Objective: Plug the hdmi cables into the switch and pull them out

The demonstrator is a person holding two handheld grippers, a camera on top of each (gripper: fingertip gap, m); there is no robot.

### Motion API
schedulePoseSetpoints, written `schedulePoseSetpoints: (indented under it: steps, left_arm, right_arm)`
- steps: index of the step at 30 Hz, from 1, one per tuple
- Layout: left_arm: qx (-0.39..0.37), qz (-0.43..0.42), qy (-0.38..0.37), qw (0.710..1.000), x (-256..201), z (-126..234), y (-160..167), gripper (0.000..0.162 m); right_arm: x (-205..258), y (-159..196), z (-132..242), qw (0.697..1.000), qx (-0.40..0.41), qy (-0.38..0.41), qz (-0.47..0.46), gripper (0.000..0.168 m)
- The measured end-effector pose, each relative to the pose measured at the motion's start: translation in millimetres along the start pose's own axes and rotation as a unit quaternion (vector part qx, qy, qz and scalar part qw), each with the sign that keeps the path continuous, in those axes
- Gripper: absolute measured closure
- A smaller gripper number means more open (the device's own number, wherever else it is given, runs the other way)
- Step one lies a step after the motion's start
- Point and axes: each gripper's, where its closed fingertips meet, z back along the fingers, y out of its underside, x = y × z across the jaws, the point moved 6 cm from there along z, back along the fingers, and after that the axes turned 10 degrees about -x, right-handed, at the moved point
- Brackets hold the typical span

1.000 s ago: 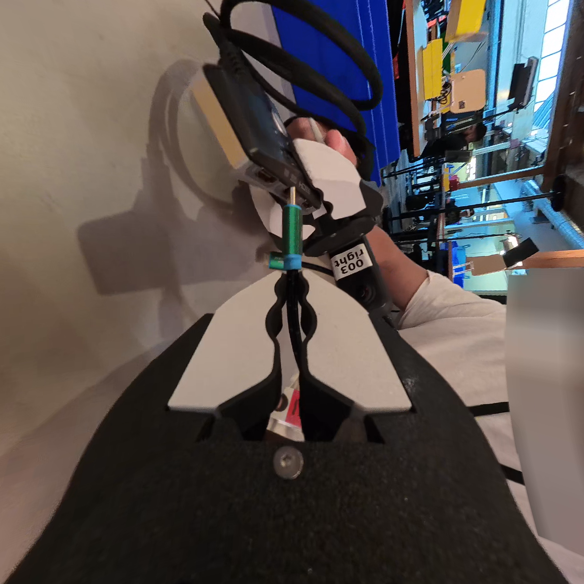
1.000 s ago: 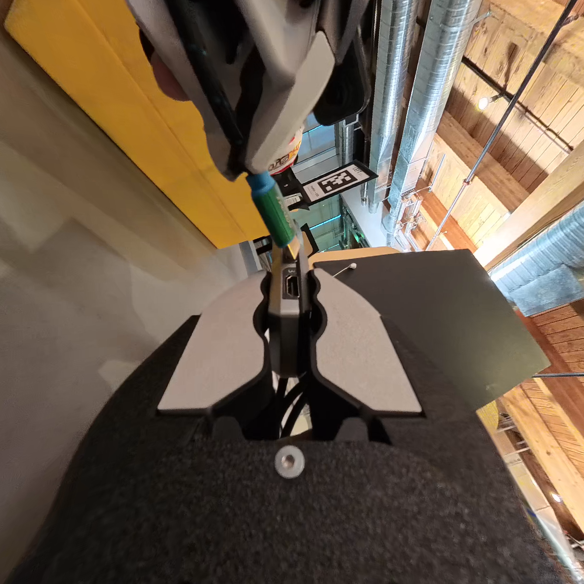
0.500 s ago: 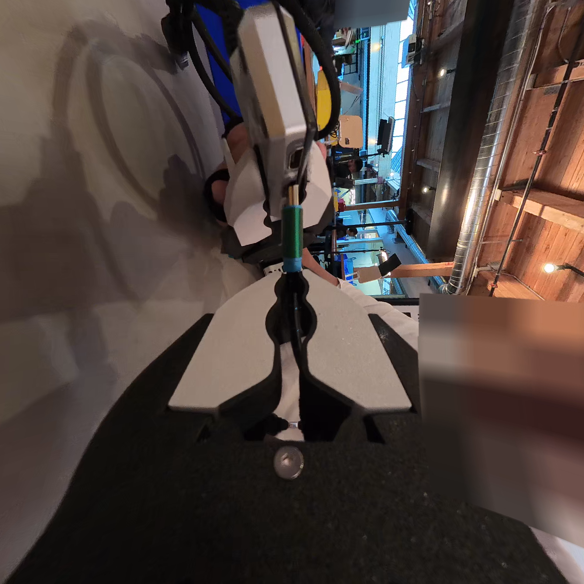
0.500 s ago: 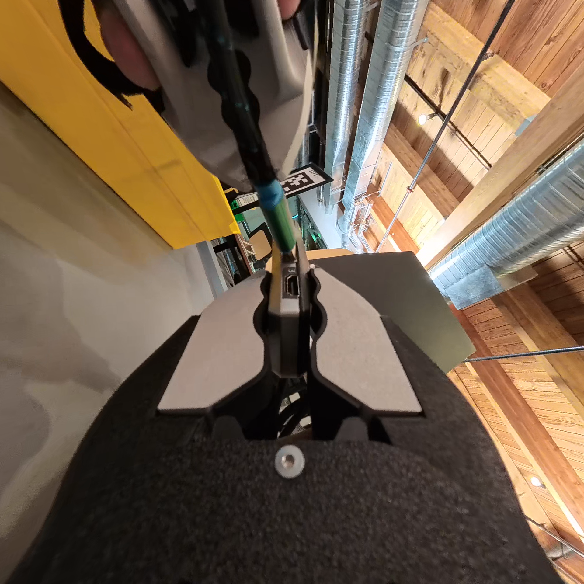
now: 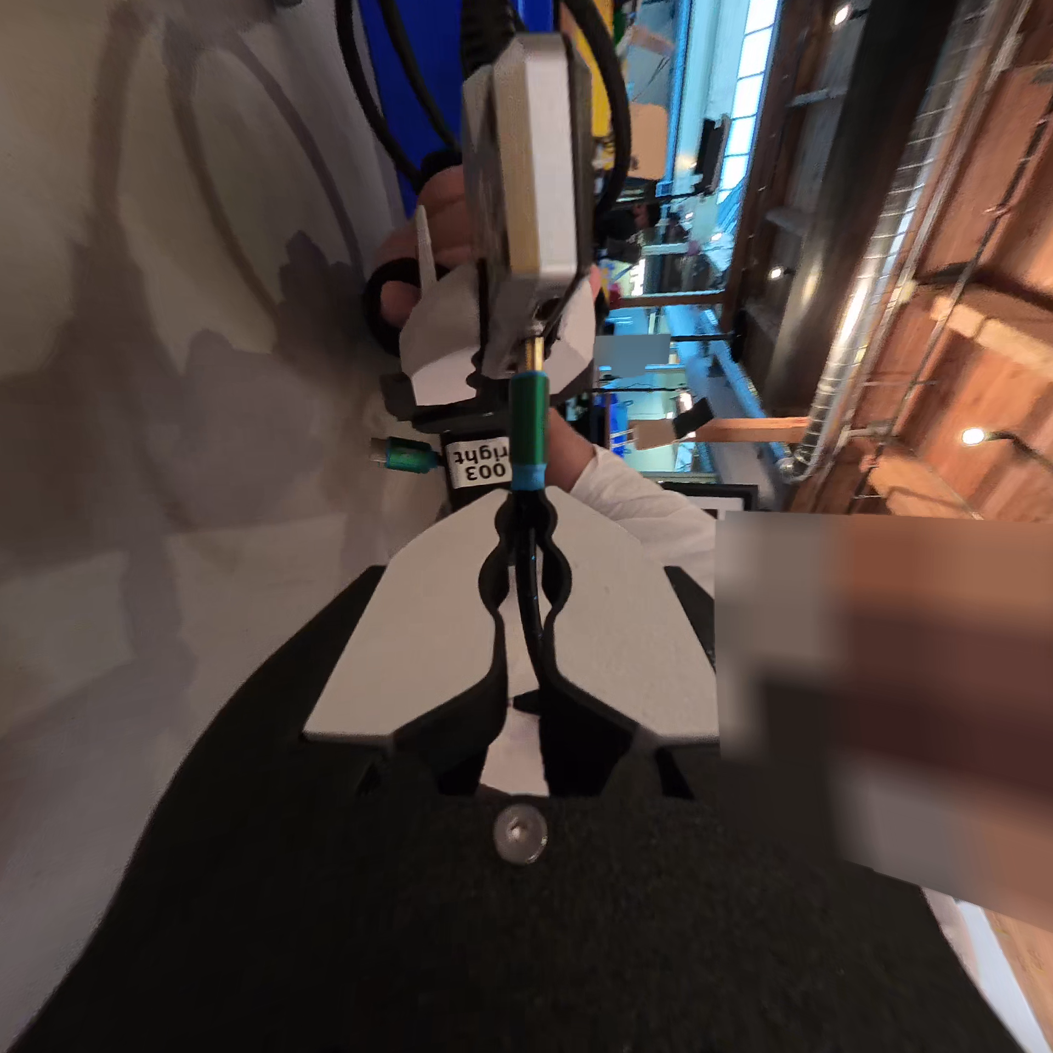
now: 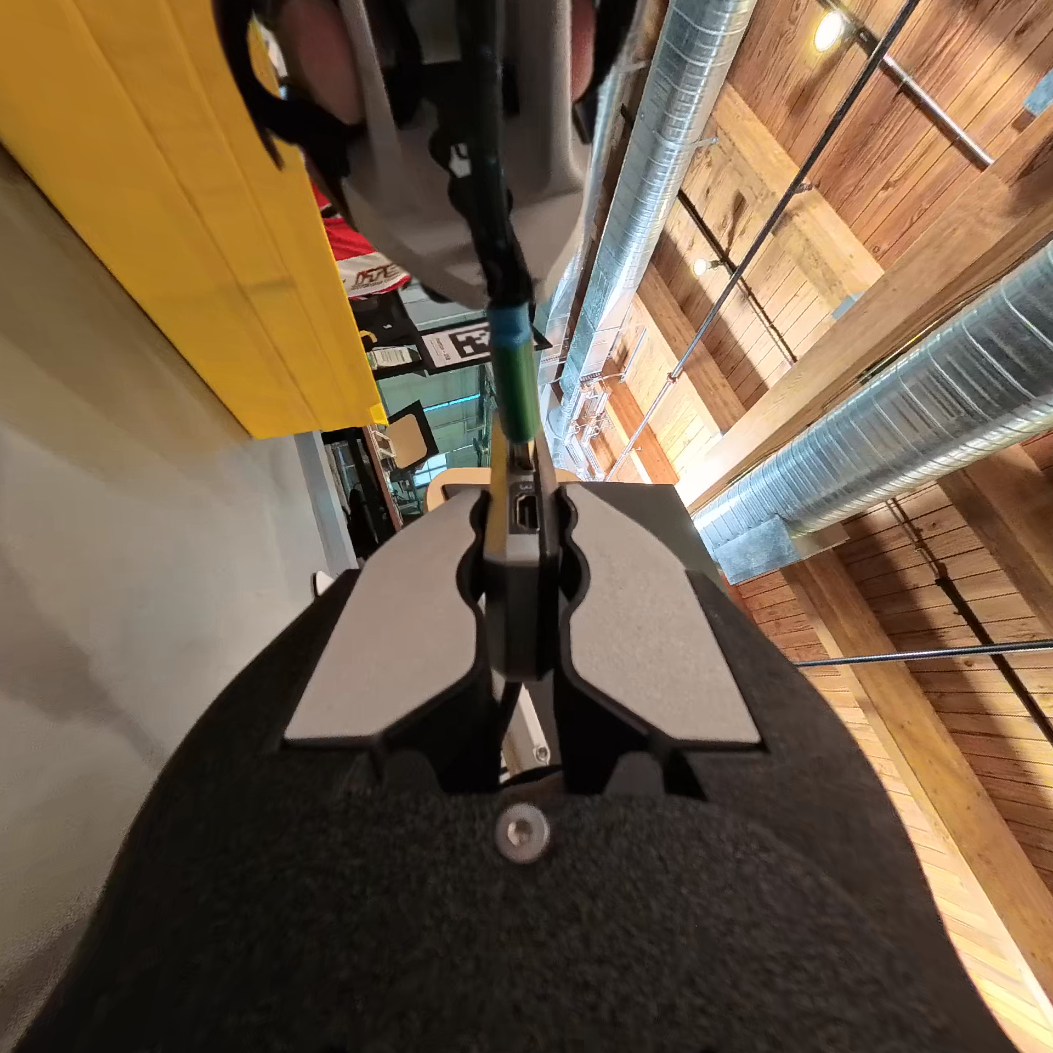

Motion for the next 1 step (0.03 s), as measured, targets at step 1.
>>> schedulePoseSetpoints:
  steps: [1]
  left_arm:
    - [0.001,0.002,0.011,1.0,1.4,-2.0,2.3,0.156]
  right_arm:
    - [-0.3,-0.2,0.4,1.0,-0.002,0.001,-0.002,0.148]
